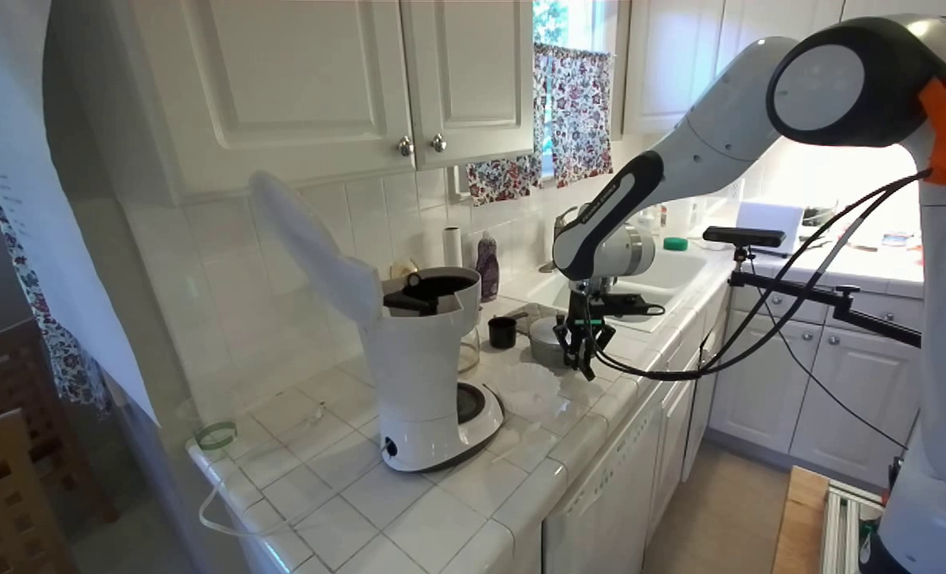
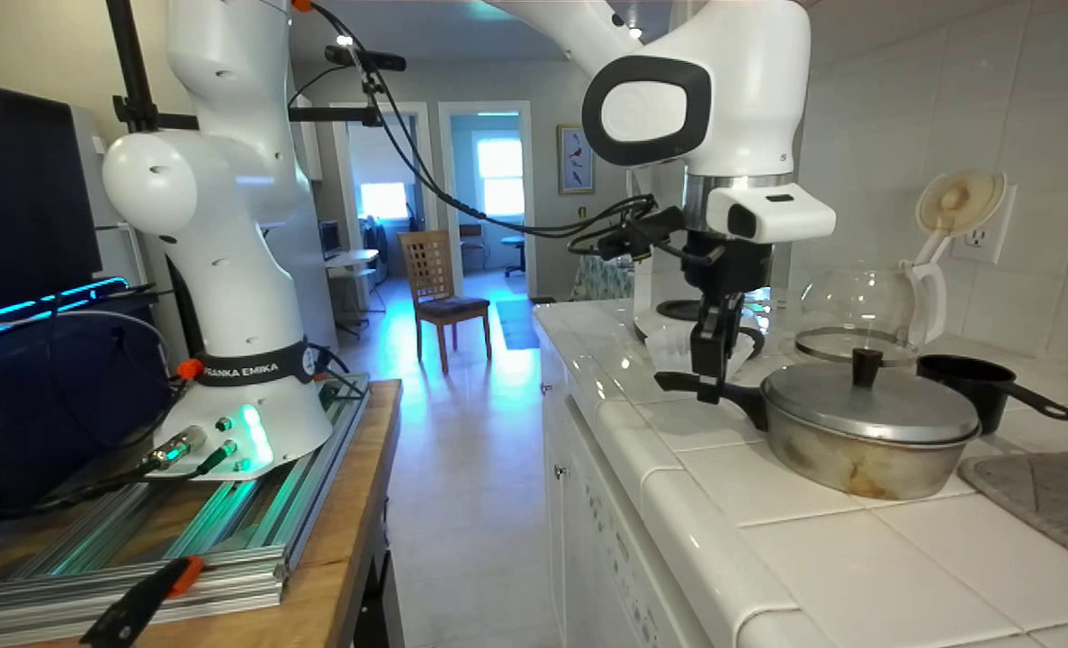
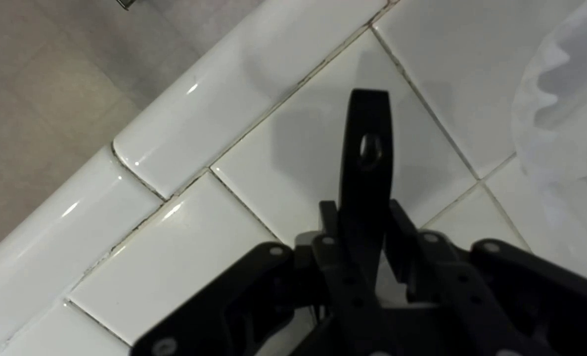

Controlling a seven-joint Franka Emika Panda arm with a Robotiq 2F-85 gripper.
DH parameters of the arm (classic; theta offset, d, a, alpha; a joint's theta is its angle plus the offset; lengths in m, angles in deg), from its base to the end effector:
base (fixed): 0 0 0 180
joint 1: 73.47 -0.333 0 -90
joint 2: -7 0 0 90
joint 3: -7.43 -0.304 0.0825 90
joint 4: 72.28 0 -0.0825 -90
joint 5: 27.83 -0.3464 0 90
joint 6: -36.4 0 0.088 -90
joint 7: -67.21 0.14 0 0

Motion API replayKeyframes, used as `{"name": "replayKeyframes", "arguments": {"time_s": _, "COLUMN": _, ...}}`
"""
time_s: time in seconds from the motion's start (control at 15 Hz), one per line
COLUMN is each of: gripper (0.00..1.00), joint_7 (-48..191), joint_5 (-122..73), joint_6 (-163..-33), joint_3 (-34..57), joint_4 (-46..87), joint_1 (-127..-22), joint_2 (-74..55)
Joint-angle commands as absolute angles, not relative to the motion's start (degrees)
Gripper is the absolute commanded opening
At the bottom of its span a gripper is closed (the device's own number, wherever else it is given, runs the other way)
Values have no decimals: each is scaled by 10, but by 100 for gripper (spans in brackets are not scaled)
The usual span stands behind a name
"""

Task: Put the pot's lid on the grey mat

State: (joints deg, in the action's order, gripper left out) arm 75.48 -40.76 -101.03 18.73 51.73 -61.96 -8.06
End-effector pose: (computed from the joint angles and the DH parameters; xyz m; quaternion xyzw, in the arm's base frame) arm 0.4936 -0.2007 0.2578 -0.9374 0.3445 0.0034 0.0507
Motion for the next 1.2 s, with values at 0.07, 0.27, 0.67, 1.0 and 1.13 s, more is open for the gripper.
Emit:
{"name": "replayKeyframes", "arguments": {"time_s": 0.07, "gripper": 6, "joint_7": 730, "joint_5": -412, "joint_6": -983, "joint_3": 180, "joint_4": 516, "joint_1": -612, "joint_2": -74}}
{"name": "replayKeyframes", "arguments": {"time_s": 0.27, "gripper": 6, "joint_7": 702, "joint_5": -395, "joint_6": -967, "joint_3": 181, "joint_4": 530, "joint_1": -614, "joint_2": -62}}
{"name": "replayKeyframes", "arguments": {"time_s": 0.67, "gripper": 6, "joint_7": 674, "joint_5": -304, "joint_6": -930, "joint_3": 198, "joint_4": 539, "joint_1": -618, "joint_2": -52}}
{"name": "replayKeyframes", "arguments": {"time_s": 1.0, "gripper": 6, "joint_7": 615, "joint_5": -256, "joint_6": -910, "joint_3": 199, "joint_4": 536, "joint_1": -610, "joint_2": -50}}
{"name": "replayKeyframes", "arguments": {"time_s": 1.13, "gripper": 6, "joint_7": 576, "joint_5": -271, "joint_6": -916, "joint_3": 195, "joint_4": 538, "joint_1": -602, "joint_2": -47}}
